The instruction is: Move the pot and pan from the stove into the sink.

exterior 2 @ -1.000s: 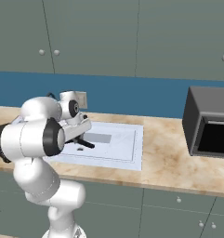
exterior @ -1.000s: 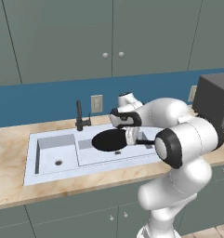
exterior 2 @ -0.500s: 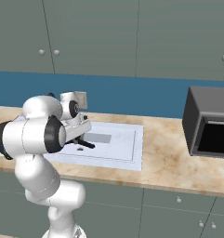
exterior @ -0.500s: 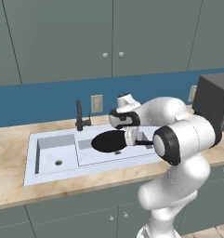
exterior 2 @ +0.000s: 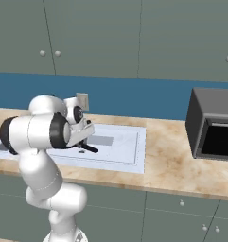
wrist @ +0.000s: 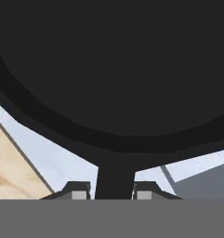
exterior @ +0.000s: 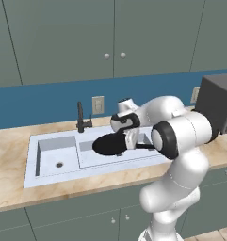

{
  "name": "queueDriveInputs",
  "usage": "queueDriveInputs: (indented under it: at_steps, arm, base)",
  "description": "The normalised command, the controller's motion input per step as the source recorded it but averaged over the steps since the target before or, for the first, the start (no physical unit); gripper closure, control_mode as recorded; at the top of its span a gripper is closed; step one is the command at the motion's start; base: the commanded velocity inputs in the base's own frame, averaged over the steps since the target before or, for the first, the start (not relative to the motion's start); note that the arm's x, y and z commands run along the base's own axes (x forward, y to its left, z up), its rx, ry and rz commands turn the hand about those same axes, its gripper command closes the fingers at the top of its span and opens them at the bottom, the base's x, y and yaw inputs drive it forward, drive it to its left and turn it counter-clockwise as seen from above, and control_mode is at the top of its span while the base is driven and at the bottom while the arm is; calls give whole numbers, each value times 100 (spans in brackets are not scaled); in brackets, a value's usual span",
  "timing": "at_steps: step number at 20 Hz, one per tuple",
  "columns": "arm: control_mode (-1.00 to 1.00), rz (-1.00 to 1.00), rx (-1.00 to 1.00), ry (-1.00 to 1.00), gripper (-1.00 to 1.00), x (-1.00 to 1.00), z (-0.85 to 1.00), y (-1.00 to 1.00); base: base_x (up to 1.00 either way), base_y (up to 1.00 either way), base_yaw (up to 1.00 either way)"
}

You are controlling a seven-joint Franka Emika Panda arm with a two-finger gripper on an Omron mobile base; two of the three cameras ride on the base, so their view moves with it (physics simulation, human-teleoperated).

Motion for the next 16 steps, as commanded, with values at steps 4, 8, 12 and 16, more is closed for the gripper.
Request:
queueDriveInputs:
  at_steps: [4,8,12,16]
  arm:
    - [-100,0,0,0,100,41,-22,0]
    - [-100,0,0,1,100,42,-24,4]
    - [-100,0,0,0,100,47,-23,11]
    - [-100,0,0,0,100,42,-20,9]
  base:
    - [0,0,0]
    - [0,0,0]
    - [0,0,0]
    - [0,0,0]
